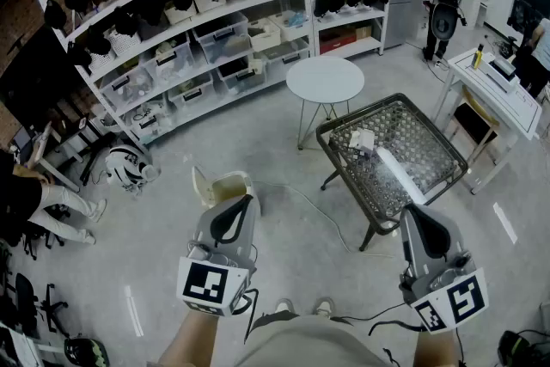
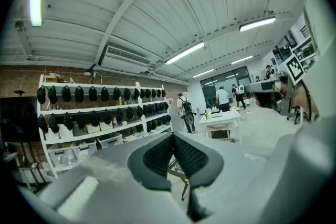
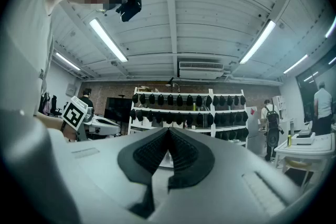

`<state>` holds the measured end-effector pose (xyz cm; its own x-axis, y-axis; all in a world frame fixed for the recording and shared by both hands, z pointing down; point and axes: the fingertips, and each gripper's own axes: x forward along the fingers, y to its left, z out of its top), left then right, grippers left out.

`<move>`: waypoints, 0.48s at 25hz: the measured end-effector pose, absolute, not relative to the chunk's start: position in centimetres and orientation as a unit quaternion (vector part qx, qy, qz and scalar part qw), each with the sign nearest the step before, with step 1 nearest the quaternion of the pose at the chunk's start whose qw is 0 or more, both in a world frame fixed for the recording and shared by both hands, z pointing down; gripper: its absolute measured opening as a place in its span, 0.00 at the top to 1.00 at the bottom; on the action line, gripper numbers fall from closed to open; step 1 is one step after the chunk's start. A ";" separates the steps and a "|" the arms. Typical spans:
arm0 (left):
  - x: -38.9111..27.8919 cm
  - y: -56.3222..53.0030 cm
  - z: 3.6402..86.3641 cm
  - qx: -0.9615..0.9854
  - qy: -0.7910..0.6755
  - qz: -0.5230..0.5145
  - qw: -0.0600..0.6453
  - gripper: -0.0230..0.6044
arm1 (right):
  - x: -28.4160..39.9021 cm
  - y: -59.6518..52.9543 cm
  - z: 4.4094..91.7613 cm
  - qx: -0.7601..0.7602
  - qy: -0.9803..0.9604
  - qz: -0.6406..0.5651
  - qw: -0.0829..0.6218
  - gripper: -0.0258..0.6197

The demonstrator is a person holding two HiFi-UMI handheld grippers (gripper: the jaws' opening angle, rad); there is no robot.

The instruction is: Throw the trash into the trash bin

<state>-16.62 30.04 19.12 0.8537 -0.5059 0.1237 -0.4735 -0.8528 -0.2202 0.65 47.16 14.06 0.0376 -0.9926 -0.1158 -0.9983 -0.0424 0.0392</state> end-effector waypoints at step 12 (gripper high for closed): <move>-14.9 30.6 19.5 -0.954 0.267 -0.098 0.100 0.96 | 2.8 47.7 14.4 -0.715 0.696 0.056 0.036 0.96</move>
<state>-14.87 30.57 19.53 0.8386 -0.5282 0.1331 -0.4891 -0.8378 -0.2427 2.85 47.67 14.41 0.0259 -0.9911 -0.1309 -0.9992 -0.0295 0.0257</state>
